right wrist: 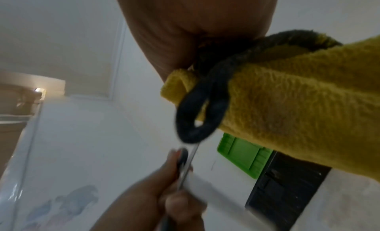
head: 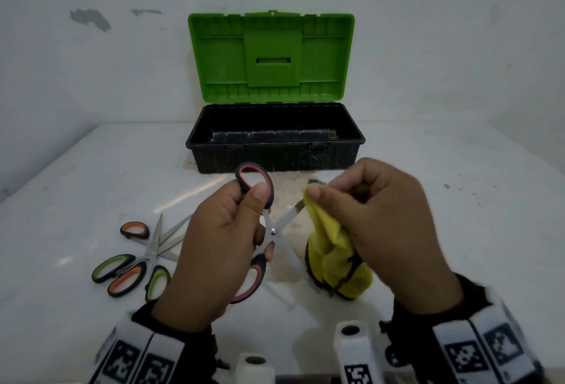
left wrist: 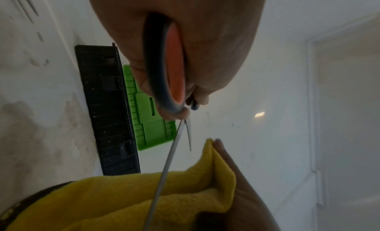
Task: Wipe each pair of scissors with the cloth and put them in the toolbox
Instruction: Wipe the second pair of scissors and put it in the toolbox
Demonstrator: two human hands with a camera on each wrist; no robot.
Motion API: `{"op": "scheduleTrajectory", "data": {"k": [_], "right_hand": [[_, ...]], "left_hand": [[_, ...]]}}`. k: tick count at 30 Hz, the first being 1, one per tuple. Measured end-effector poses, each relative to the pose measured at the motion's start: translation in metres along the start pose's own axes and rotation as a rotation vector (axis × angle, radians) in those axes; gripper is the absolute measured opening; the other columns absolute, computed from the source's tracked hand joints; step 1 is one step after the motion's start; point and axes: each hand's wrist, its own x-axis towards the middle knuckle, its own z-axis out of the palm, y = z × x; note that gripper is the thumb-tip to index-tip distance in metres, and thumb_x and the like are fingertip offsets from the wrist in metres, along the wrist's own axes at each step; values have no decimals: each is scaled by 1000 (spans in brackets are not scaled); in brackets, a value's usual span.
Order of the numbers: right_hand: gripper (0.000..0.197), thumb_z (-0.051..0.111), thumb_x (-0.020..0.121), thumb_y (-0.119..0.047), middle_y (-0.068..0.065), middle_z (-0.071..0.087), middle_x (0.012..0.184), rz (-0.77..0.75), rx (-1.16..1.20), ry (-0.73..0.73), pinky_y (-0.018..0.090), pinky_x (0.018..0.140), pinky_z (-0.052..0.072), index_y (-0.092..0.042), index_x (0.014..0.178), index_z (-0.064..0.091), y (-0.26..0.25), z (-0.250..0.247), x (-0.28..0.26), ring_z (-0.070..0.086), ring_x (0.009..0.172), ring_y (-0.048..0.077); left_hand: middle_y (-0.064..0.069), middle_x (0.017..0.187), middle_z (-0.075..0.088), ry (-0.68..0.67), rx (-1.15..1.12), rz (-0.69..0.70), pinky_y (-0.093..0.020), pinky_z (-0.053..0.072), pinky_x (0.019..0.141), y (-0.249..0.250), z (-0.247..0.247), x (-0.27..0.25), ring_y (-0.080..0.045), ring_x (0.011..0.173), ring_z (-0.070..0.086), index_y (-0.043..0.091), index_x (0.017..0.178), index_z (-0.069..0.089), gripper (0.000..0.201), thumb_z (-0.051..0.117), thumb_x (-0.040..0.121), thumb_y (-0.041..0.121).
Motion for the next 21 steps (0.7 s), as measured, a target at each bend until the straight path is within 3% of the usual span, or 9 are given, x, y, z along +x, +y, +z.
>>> {"op": "scheduleTrajectory", "data": {"k": [3, 9, 14, 17, 21], "right_hand": [[22, 81, 75, -39, -9, 65, 65, -63, -242, -40, 13, 54, 46, -24, 69, 65, 4, 13, -7, 60, 65, 5], [24, 81, 77, -36, -8, 63, 63, -54, -241, 58, 12, 54, 44, -25, 66, 63, 11, 7, 5, 59, 62, 7], [19, 81, 76, -35, -11, 64, 66, -133, -208, -159, 12, 59, 48, -23, 70, 67, 3, 27, -14, 61, 69, 6], [19, 80, 77, -36, -13, 63, 65, -146, -217, -186, 10, 60, 46, -24, 70, 68, 4, 29, -15, 60, 72, 4], [25, 82, 75, -39, -10, 63, 62, -102, -247, -77, 11, 56, 45, -24, 64, 65, 3, 20, -6, 59, 67, 4]], "left_hand": [[-39, 64, 44, 7, 8, 31, -17, 39, 39, 3, 4, -2, -20, 43, 41, 4, 82, 57, 38, 48, 98, 38], [-34, 61, 44, 3, 5, 3, -19, 38, 39, 0, 0, -1, -13, 38, 46, 6, 81, 57, 39, 47, 98, 40], [-15, 56, 46, 26, 14, -40, -26, 43, 46, -4, 1, 6, -24, 49, 48, 18, 76, 60, 36, 48, 98, 44], [-21, 59, 52, 23, 44, -28, -31, 44, 48, -4, 0, 6, -22, 48, 50, 20, 75, 59, 36, 47, 97, 46], [-38, 66, 49, -3, -3, -20, -18, 39, 40, 1, -1, 1, -15, 40, 44, 8, 82, 60, 37, 48, 98, 40]]}}
